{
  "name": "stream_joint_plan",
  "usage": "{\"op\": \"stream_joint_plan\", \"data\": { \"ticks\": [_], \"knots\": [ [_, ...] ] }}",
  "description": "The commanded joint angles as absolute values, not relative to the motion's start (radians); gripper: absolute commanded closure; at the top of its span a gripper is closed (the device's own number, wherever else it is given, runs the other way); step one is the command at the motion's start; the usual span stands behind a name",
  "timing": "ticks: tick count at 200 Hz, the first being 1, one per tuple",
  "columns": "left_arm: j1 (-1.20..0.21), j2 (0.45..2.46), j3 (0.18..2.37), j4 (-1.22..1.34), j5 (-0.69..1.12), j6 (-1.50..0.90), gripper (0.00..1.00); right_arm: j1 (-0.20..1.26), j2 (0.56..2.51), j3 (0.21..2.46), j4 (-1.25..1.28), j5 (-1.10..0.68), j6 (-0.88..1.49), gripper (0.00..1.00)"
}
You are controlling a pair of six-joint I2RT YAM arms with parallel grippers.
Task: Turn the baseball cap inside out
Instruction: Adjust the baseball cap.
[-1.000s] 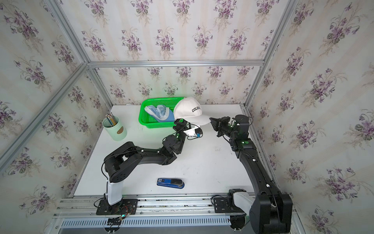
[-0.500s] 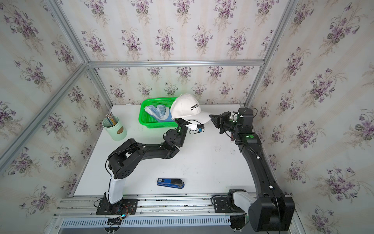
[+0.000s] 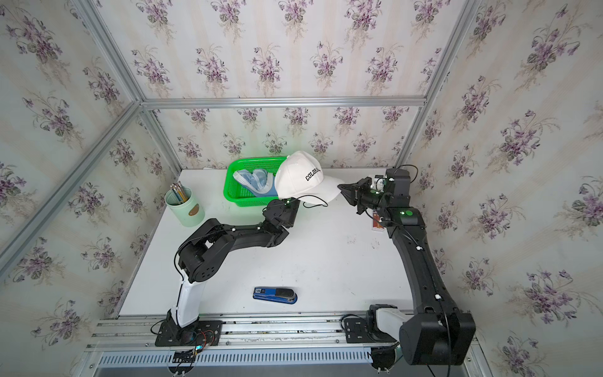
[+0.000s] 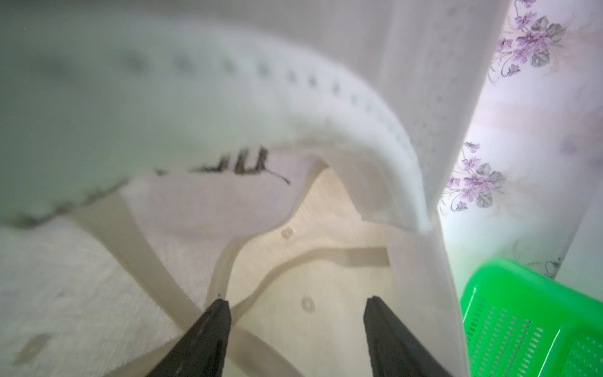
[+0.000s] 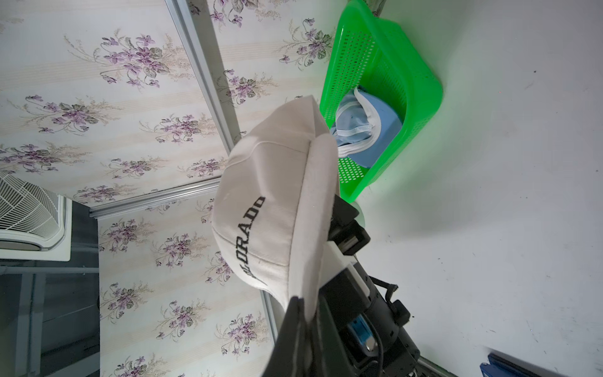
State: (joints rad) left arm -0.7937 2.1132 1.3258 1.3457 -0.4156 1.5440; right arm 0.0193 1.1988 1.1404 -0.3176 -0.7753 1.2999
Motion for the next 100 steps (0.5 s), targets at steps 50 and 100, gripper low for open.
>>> {"op": "stream_joint_plan", "data": {
  "ticks": [50,100],
  "knots": [
    [-0.765,2.131,1.417,1.424,-0.597,1.526,0.31,0.018,1.204,1.088,-0.37,-0.785,1.263,1.0],
    [-0.859,2.09,1.328,1.424,-0.676,1.472,0.28,0.018,1.231,1.083,-0.255,-0.767,1.33,1.0]
  ]
}}
